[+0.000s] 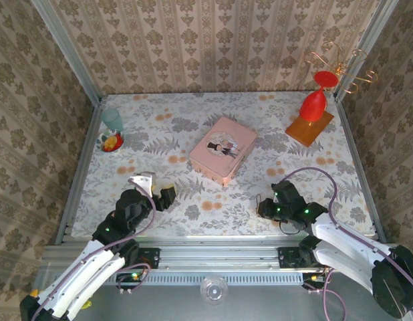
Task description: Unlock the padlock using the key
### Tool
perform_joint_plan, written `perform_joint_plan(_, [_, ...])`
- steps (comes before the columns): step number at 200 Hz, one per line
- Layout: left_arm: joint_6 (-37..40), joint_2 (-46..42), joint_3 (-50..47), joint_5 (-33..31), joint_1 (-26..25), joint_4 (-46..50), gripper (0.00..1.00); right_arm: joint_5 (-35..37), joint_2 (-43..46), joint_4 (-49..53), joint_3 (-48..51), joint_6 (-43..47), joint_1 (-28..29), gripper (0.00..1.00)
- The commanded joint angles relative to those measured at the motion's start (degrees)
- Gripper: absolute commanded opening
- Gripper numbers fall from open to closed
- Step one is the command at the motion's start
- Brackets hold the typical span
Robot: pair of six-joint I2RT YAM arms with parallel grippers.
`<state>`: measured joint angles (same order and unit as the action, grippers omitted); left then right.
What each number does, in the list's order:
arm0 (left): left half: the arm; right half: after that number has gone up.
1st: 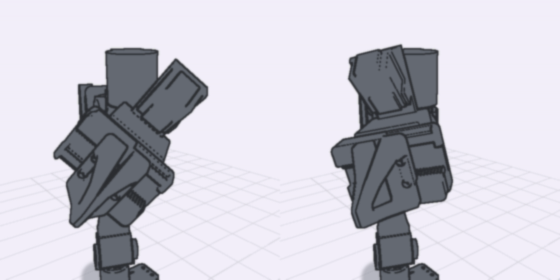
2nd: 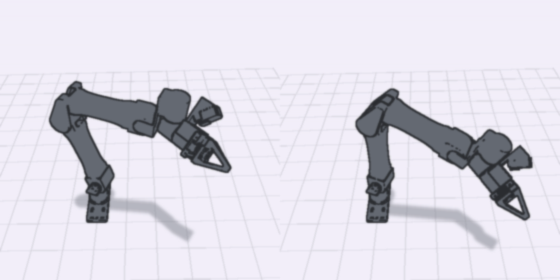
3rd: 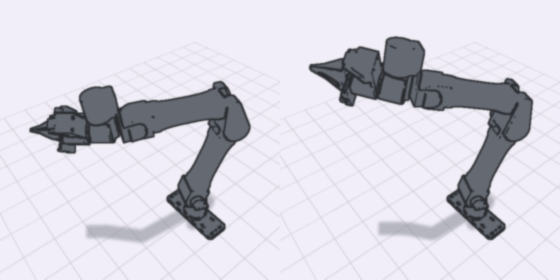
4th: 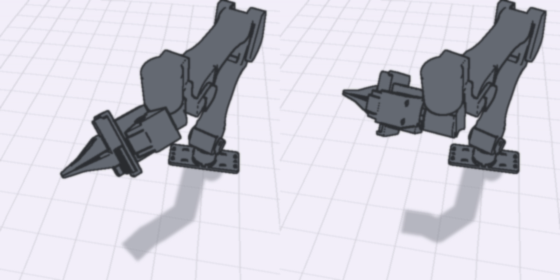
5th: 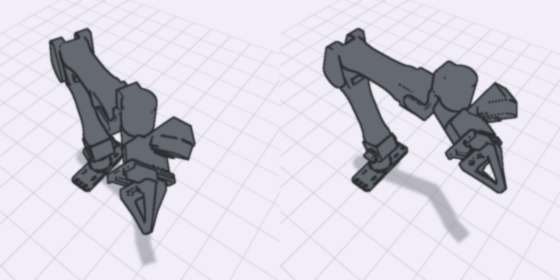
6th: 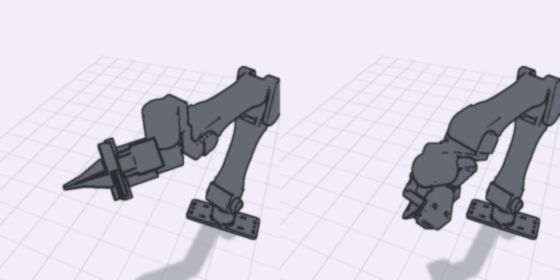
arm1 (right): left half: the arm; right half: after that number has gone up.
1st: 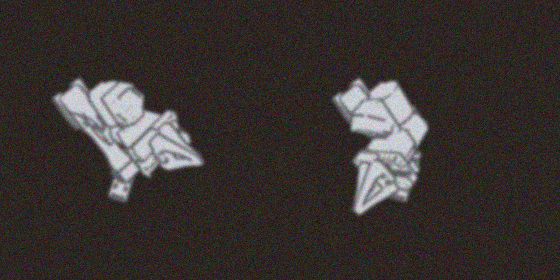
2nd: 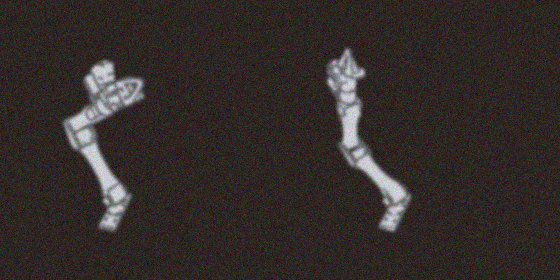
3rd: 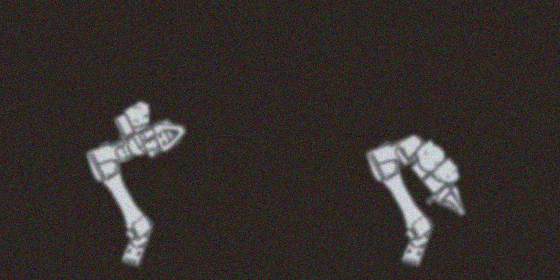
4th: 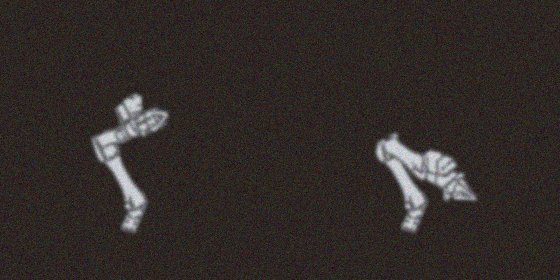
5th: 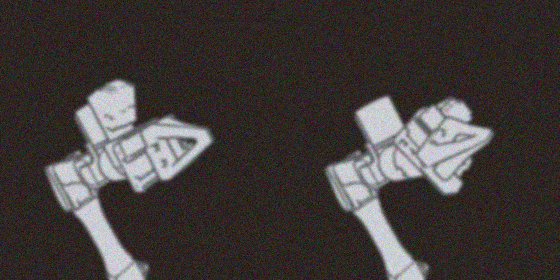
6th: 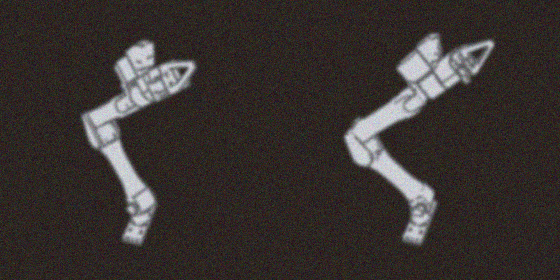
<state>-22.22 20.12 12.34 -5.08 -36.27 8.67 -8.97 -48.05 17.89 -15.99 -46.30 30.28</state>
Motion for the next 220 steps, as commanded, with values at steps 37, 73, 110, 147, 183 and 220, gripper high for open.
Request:
perform_joint_plan(37, [0.8, -1.7, -0.8, 0.6, 0.4, 0.7, 0.8, 3.2, 2.6, 4.9, -1.2, -0.6, 0.7, 0.19])
perform_joint_plan(73, [0.8, -1.8, -0.9, 0.4, 0.4, 0.7, 0.8, 4.0, 3.8, 7.0, -2.0, -0.2, 0.7, 0.25])
perform_joint_plan(110, [0.8, -1.8, -0.9, 0.4, 0.4, 0.6, 0.81, 5.4, 5.2, 9.7, -3.3, 0.6, 0.7, 0.33])
perform_joint_plan(147, [-2.2, -1.2, -1.1, -2.1, 1.6, -1.1, 0.84, 4.4, 7.9, 12.6, -7.0, -0.6, 1.2, 0.4])
perform_joint_plan(183, [-4.4, 5.4, 1.2, 0.0, 6.4, -8.9, 0.85, 11.6, 11.2, 15.7, -17.7, -1.1, 7.2, 0.47])
perform_joint_plan(220, [-3.2, 14.1, 8.4, -5.3, 8.6, -9.6, 0.86, 17.8, 11.2, 6.9, -20.4, 1.4, 7.8, 0.97])
